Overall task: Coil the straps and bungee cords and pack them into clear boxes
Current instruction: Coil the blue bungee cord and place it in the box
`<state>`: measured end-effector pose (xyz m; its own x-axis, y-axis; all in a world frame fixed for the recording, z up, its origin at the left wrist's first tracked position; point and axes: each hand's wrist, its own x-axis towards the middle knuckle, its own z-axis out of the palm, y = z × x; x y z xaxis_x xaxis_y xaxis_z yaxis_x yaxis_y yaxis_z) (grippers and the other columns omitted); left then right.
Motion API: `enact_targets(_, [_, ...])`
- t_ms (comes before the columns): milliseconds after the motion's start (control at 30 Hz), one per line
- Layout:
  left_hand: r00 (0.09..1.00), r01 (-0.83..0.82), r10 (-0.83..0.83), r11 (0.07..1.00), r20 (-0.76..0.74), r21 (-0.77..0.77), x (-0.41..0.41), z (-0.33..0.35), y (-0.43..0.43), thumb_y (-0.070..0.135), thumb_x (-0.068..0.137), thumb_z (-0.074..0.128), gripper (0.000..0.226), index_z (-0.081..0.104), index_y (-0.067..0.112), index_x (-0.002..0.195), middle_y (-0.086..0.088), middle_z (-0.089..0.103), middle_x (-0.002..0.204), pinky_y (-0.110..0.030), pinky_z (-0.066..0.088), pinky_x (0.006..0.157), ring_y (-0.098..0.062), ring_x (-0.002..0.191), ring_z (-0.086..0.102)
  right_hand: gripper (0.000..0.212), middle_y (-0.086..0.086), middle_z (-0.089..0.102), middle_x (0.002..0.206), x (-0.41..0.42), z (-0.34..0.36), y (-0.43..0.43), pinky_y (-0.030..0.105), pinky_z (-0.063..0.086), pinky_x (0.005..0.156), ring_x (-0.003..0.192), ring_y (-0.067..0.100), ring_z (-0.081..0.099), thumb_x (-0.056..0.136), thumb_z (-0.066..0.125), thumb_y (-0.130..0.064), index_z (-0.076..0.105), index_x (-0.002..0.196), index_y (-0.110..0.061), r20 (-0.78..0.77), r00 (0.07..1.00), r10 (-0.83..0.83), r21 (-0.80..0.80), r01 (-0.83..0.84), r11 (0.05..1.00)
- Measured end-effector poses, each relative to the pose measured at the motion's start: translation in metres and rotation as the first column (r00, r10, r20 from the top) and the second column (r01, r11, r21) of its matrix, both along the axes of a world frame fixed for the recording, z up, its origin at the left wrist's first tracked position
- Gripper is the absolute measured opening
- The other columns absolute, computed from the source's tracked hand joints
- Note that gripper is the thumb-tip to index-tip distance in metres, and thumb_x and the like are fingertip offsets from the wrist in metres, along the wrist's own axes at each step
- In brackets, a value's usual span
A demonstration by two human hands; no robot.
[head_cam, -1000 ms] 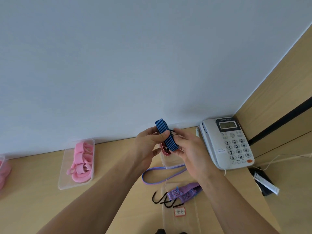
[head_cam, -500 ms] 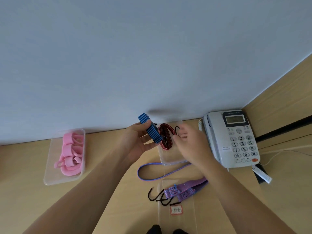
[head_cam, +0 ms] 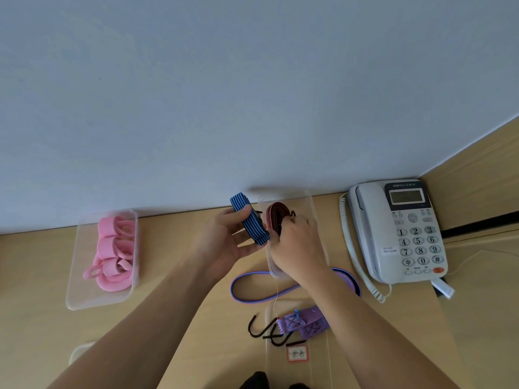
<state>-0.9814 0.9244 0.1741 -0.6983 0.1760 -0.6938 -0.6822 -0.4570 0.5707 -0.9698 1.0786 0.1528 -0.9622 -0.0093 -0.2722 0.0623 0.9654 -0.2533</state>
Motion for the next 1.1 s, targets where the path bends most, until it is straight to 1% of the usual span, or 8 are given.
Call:
enact_targets(133, [1.000, -0.001, 0.001, 1.000, 0.024, 0.021, 0.002, -0.004, 0.000, 0.017, 0.093, 0.068, 0.019, 0.065, 0.007, 0.108, -0.014, 0.071, 0.105, -0.055, 0.058, 0.094, -0.033, 0.096, 0.068, 0.040, 0.012, 0.063, 0.113, -0.001, 0.001, -0.004, 0.036, 0.038, 0.091, 0.105, 0.031, 0.054, 0.096, 0.052, -0.040, 0.055, 0.116, -0.005, -0.020, 0.998, -0.052, 0.015, 0.052, 0.999])
enact_targets(267, [0.999, 0.004, -0.005, 0.999, 0.033, 0.044, 0.004, -0.004, 0.000, 0.020, 0.087, 0.071, 0.023, 0.065, 0.009, 0.107, -0.014, 0.071, 0.105, -0.053, 0.059, 0.090, -0.033, 0.097, 0.068, 0.039, 0.013, 0.065, 0.106, -0.004, 0.000, -0.009, 0.036, 0.041, 0.074, 0.098, 0.034, 0.060, 0.084, 0.063, -0.028, 0.051, 0.113, -0.005, -0.003, 0.991, -0.131, -0.087, 0.130, 0.988])
enact_targets(333, [0.999, 0.006, -0.009, 0.998, 0.050, 0.064, 0.004, -0.003, -0.002, 0.022, 0.082, 0.073, 0.037, 0.065, 0.005, 0.114, -0.013, 0.072, 0.105, -0.051, 0.061, 0.086, -0.033, 0.098, 0.069, 0.034, 0.016, 0.065, 0.099, -0.003, -0.002, -0.006, 0.037, 0.038, 0.069, 0.093, 0.037, 0.059, 0.079, 0.064, -0.019, 0.051, 0.107, -0.004, -0.001, 0.986, -0.168, -0.161, 0.166, 0.973])
enact_targets(433, [0.997, -0.003, -0.005, 0.996, 0.081, 0.089, 0.003, -0.004, -0.005, 0.022, 0.085, 0.072, 0.057, 0.059, -0.004, 0.133, -0.014, 0.072, 0.103, -0.050, 0.062, 0.081, -0.032, 0.100, 0.069, 0.035, 0.018, 0.065, 0.096, -0.003, -0.005, -0.005, 0.041, 0.040, 0.074, 0.096, 0.040, 0.056, 0.078, 0.063, -0.017, 0.051, 0.108, -0.005, 0.019, 0.969, -0.248, -0.259, 0.244, 0.934])
enact_targets(500, [0.997, -0.017, 0.010, 0.995, 0.071, 0.098, 0.002, -0.005, -0.006, 0.020, 0.084, 0.072, 0.052, 0.061, -0.002, 0.129, -0.014, 0.073, 0.100, -0.053, 0.061, 0.083, -0.031, 0.097, 0.070, 0.038, 0.016, 0.067, 0.097, -0.002, -0.007, -0.007, 0.042, 0.043, 0.077, 0.096, 0.040, 0.056, 0.077, 0.059, -0.021, 0.053, 0.111, -0.006, 0.018, 0.968, -0.250, -0.294, 0.245, 0.924])
enact_targets(633, [0.997, -0.038, 0.033, 0.997, 0.067, 0.074, 0.003, -0.007, -0.008, 0.014, 0.090, 0.070, 0.019, 0.064, 0.005, 0.106, -0.011, 0.074, 0.084, -0.059, 0.058, 0.089, -0.034, 0.095, 0.070, 0.042, 0.014, 0.057, 0.112, 0.002, -0.010, -0.007, 0.042, 0.047, 0.087, 0.101, 0.035, 0.055, 0.077, 0.063, -0.016, 0.055, 0.117, -0.007, -0.001, 0.957, -0.289, -0.392, 0.265, 0.881])
enact_targets(900, [0.997, 0.010, -0.015, 0.998, 0.078, 0.061, -0.001, -0.007, -0.005, 0.016, 0.095, 0.067, 0.021, 0.062, 0.007, 0.115, -0.014, 0.071, 0.104, -0.055, 0.059, 0.087, -0.031, 0.095, 0.067, 0.064, 0.013, 0.066, 0.115, -0.003, -0.005, -0.007, 0.049, 0.049, 0.089, 0.108, 0.040, 0.058, 0.082, 0.059, -0.018, 0.035, 0.140, -0.006, 0.125, 0.946, -0.300, -0.430, 0.324, 0.843])
enact_targets(1100, [0.997, 0.007, -0.012, 0.998, 0.077, 0.068, -0.001, -0.008, -0.006, 0.015, 0.095, 0.066, 0.017, 0.064, 0.006, 0.109, -0.013, 0.072, 0.098, -0.053, 0.060, 0.084, -0.031, 0.090, 0.068, 0.032, 0.015, 0.067, 0.105, 0.001, -0.012, -0.007, 0.044, 0.047, 0.086, 0.104, 0.039, 0.056, 0.088, 0.059, -0.022, 0.056, 0.117, -0.010, 0.113, 0.955, -0.276, -0.365, 0.298, 0.882])
